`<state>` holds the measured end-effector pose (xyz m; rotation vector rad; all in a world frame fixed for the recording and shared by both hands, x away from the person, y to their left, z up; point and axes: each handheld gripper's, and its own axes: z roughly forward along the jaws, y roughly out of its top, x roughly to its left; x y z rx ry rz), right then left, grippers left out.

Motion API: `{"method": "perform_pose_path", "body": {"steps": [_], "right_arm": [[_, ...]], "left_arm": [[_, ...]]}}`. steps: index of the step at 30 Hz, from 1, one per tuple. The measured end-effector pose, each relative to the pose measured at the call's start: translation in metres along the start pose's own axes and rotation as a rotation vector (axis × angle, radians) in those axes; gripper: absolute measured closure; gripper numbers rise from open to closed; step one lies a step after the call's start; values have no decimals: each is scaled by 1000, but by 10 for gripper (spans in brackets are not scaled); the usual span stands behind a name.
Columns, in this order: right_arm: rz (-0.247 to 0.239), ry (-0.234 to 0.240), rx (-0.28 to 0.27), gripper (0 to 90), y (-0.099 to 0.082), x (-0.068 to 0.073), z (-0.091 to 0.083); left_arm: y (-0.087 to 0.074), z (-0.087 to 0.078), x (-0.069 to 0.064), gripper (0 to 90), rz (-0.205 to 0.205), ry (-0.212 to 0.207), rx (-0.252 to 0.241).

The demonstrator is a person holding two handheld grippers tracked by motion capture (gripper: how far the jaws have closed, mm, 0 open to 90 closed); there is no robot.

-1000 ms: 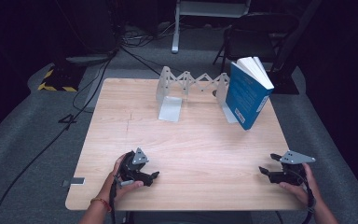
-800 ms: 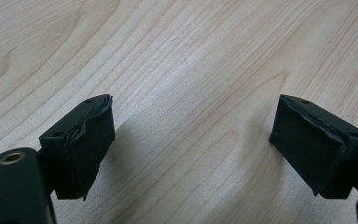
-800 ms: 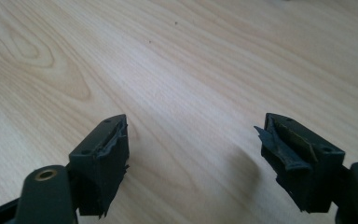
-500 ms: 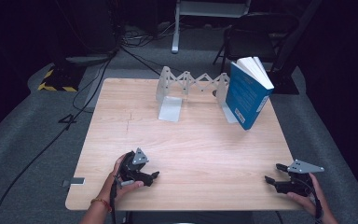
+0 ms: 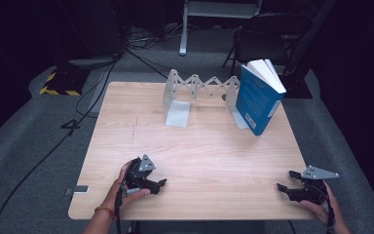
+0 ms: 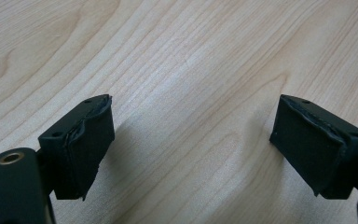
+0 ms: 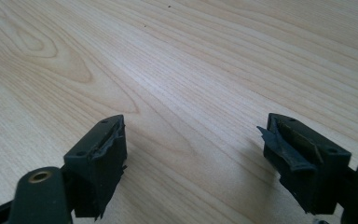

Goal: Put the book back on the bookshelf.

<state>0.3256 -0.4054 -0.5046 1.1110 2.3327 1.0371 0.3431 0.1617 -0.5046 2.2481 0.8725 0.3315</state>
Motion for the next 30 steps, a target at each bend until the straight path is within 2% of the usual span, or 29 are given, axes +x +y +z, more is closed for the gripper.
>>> {"method": "perform_pose_path", "body": {"steps": [30], "right_arm": [[27, -27, 1, 212, 0, 0, 0]], "left_arm": [[2, 2, 1, 119, 2, -6, 4]]}}
